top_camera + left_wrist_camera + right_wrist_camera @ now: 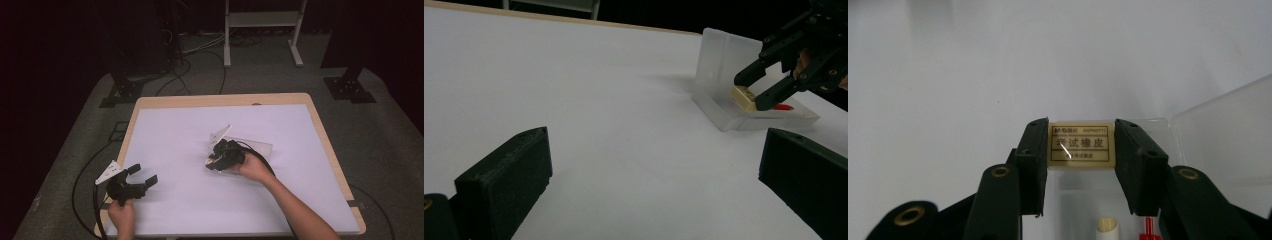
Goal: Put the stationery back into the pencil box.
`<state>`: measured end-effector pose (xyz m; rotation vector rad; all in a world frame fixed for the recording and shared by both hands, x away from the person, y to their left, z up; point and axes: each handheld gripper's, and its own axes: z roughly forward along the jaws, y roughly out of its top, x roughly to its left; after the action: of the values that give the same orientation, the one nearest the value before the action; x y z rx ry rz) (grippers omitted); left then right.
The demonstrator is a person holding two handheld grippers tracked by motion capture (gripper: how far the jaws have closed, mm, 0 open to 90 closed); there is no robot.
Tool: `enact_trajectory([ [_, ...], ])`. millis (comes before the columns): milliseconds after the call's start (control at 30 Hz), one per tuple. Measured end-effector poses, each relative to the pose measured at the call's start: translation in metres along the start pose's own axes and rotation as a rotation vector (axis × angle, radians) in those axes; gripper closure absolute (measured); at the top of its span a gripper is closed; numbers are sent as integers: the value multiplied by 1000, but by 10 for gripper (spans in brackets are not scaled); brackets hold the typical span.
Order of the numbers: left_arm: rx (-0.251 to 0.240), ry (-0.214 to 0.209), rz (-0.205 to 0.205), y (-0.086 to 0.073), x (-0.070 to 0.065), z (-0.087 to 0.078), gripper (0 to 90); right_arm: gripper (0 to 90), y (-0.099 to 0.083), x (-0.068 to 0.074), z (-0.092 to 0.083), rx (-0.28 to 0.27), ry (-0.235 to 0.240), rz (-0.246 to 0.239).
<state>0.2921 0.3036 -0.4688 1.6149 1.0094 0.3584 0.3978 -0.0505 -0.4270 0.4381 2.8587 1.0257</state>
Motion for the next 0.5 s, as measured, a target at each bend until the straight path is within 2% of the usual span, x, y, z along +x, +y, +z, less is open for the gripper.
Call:
enact_trajectory([
  [500, 1, -1, 1, 0, 0, 0, 1, 579, -5, -9, 7, 4, -5, 25],
])
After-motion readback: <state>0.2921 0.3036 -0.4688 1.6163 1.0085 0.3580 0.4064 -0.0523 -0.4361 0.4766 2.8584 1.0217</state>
